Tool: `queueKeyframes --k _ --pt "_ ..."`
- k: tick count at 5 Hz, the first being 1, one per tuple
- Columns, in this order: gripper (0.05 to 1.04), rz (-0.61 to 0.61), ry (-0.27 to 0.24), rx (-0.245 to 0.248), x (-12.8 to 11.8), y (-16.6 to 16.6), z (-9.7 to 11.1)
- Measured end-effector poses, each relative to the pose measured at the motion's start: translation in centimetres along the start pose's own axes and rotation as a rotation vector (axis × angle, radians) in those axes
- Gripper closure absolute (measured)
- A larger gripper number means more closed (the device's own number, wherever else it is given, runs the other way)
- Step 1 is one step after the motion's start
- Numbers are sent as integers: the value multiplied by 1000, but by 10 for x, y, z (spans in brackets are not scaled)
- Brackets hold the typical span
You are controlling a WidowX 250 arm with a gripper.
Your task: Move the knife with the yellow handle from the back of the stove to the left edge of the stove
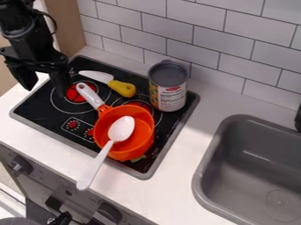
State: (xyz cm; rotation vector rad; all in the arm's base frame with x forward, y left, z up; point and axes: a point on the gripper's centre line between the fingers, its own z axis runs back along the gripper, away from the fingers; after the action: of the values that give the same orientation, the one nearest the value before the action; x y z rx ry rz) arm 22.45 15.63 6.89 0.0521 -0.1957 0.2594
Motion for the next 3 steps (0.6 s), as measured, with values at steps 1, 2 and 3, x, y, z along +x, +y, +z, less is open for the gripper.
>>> queueKeyframes --k 1,2,3 --pt "86 8 23 -12 -4 -2 -6" --pt "86 102 -10 -38 5 -7 -3" --pt "86 194 -30 -37 27 -7 5"
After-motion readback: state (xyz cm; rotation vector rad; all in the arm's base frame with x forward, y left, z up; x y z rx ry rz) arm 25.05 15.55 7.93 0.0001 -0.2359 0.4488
